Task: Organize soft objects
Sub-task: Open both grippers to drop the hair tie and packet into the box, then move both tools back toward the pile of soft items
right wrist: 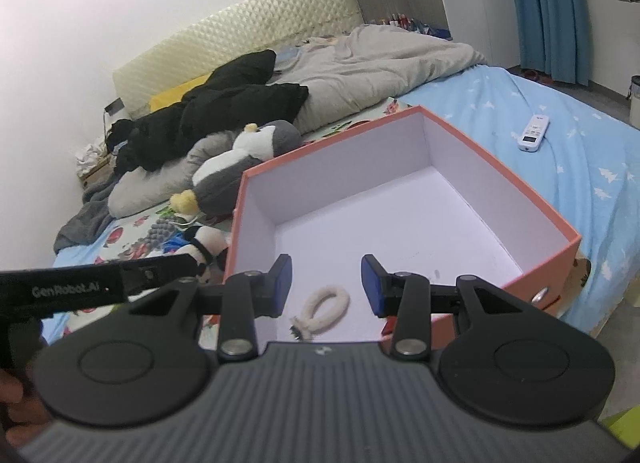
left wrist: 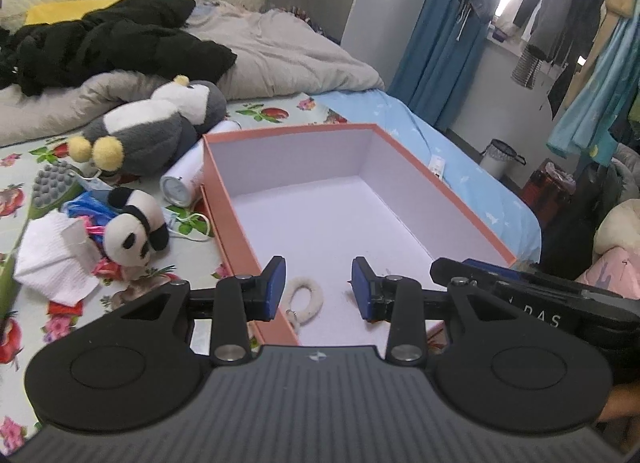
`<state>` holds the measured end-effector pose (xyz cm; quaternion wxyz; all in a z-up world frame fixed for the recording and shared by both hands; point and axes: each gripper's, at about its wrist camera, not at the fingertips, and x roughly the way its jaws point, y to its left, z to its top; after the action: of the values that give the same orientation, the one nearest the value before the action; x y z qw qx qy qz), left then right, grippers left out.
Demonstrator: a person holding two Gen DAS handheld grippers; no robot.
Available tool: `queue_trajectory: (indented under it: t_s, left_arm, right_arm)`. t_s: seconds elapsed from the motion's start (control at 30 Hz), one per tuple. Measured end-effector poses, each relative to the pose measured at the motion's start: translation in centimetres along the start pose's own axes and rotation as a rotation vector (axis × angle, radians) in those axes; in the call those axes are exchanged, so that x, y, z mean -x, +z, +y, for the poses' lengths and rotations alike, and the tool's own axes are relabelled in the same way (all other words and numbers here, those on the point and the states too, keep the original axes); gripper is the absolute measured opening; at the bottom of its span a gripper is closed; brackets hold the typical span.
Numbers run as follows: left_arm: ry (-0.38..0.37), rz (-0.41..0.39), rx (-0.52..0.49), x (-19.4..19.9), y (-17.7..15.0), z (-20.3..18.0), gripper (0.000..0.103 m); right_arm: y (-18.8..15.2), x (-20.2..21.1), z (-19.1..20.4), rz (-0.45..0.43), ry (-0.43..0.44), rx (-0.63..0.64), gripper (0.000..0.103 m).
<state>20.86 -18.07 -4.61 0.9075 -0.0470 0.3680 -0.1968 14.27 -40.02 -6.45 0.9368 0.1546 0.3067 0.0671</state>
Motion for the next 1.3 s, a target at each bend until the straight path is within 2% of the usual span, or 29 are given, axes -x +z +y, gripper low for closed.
queue_trajectory:
  t_s: [0.37,0.8,1.3]
  left_arm:
    - [0.032,-0.057,0.006,7.0,-2.4,0.0,0.042]
    - [0.118,-0.102,0.031,13.2,-6.2,1.3,0.042]
    - [0.252,-0.100,0.168,18.7,-11.1,5.6,0.042]
  right_arm:
    - [-1.3,3.9,3.7,-0.009,0.057,0.059,0.043]
    - [-3.3,6.3,7.5,0.018,0.126,0.127,0.043]
    - [-5.7,5.5,12.8,0.101,0.261,0.204,0.043]
